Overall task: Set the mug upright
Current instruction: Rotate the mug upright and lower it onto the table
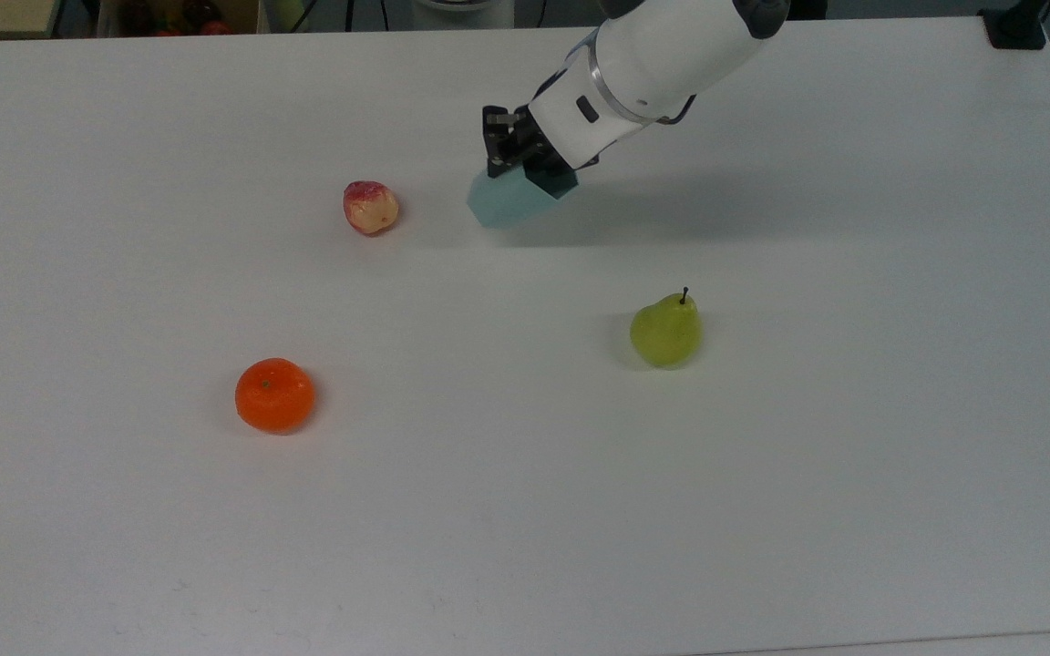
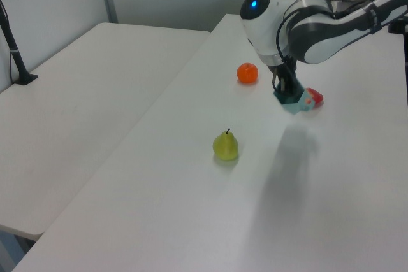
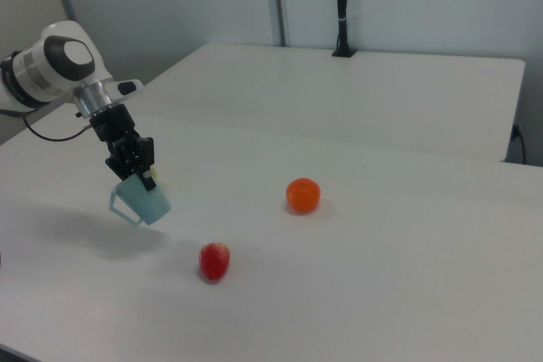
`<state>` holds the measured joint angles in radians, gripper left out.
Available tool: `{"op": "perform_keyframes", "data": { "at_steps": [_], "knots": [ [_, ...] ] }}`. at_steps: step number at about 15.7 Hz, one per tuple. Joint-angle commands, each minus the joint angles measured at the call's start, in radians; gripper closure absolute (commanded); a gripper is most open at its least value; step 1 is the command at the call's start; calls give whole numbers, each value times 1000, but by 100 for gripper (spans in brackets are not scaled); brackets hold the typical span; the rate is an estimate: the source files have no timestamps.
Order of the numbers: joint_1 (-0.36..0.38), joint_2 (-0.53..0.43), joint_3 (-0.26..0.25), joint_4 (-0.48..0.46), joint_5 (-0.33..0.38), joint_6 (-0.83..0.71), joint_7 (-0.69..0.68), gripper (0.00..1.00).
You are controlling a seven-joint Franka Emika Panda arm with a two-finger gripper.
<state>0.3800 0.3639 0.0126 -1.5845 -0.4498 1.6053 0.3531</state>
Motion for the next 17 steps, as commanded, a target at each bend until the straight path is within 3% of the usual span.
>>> {"op": "perform_keyframes", "data": {
  "at_steps": [1,6,9,11,12,14,15,17],
  "knots": [
    [-26,-20,4,-35,144,157,-118,100],
    [-82,-10,4,-57,341,255,-431,100],
    [-96,3,4,-87,359,307,-543,96],
    [-101,9,3,-88,358,312,-560,78],
    [-105,7,3,-86,359,308,-560,60],
    [-115,-3,3,-83,358,295,-560,15],
    [-118,-8,1,-81,356,283,-559,0],
    [-122,-26,1,-68,347,252,-553,0]
  ]
}}
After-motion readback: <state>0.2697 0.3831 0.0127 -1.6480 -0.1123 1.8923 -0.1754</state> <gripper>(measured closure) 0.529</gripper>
